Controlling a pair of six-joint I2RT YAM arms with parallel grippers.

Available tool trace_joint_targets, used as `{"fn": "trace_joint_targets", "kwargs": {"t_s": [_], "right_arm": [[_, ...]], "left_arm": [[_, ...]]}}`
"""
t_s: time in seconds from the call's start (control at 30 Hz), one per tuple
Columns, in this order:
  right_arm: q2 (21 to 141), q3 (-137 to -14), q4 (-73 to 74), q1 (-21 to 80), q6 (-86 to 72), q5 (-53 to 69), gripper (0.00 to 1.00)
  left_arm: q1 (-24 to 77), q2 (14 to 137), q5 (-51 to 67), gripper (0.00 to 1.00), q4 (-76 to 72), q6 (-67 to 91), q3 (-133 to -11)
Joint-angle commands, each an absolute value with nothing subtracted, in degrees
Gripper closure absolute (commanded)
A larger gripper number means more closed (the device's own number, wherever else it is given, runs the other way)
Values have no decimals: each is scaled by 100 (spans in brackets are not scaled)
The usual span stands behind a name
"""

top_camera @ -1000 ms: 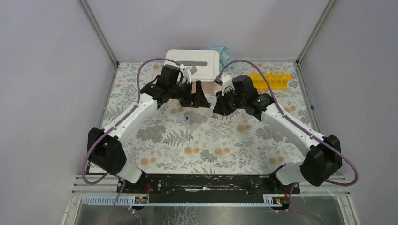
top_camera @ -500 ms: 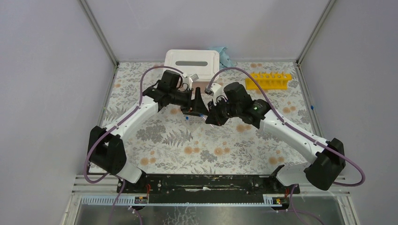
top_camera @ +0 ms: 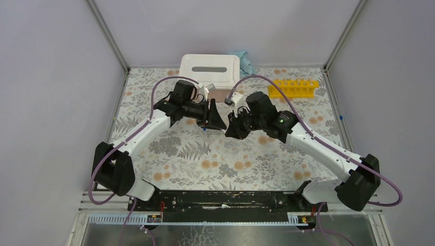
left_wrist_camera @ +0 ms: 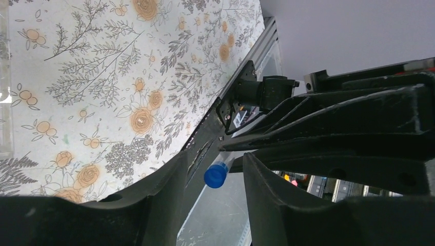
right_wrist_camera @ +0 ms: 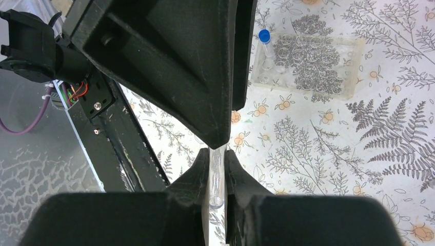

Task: Organize the chemistry lab equipment
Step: Pick up the test tube at the center of the board.

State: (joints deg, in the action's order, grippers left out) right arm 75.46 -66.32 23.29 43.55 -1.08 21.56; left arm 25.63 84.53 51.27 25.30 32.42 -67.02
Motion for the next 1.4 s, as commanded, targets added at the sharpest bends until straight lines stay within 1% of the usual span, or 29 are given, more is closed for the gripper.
{"fn": "trace_joint_targets", "kwargs": {"t_s": [0.0,0.2,0.37,0.63,0.7,0.9,1.17,1.23,1.37], "right_arm": [[7409,-6614,2121,4448,-63,2150,100],[7448,-6636,2092,4460,-44,2146,100],[7488,-6644,2068,4468,-42,2154,100],[7547,-6666,2057,4473,-44,2147,100],[7554,-6667,2066,4468,-54,2128,96],[7563,-6645,2076,4473,-59,2044,79],[7575,-6614,2039,4477,-59,1928,69],[7572,-6592,2023,4466,-61,1895,64],[7551,-6511,1984,4470,-83,1737,62]], "left_arm": [[2522,8284,5403,51,2026,3465,-6580],[2522,8258,5478,58,1999,3471,-6525],[2518,8244,5543,66,1957,3472,-6478],[2522,8214,5517,77,1906,3452,-6467],[2514,8200,5487,78,1876,3443,-6490],[2499,8153,5256,81,1881,3332,-6629],[2503,8031,4751,83,2146,3013,-6859],[2492,8003,4606,83,2236,2936,-6933],[2501,7972,4297,83,2414,2782,-7081]]}}
